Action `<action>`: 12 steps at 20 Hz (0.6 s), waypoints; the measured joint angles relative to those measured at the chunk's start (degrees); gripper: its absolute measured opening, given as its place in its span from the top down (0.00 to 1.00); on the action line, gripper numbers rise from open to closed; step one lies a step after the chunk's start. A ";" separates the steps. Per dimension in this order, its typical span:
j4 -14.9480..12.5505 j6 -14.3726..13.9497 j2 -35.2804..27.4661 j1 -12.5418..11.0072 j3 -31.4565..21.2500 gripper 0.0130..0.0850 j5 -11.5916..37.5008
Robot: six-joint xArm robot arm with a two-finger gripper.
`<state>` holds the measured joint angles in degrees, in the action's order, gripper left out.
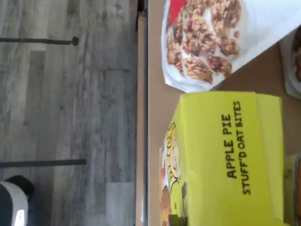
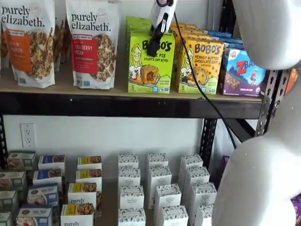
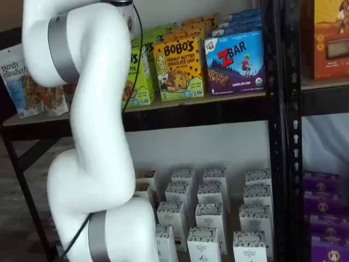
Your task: Pick the green box on the top shelf, the fourth from the left
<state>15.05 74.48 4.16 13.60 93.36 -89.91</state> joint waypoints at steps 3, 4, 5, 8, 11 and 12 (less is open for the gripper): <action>0.08 -0.03 -0.37 -0.11 0.93 0.72 -1.63; 0.01 -0.07 -0.43 -0.13 1.23 0.72 -2.18; -0.02 -0.10 -0.39 -0.14 1.36 0.72 -2.52; 0.08 -0.25 -0.24 -0.14 1.73 0.72 -3.57; -0.29 -0.58 -0.06 0.08 2.26 0.72 -5.13; -0.40 -0.70 -0.10 0.14 2.64 0.72 -5.92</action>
<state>14.64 73.78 4.06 13.74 95.99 -95.82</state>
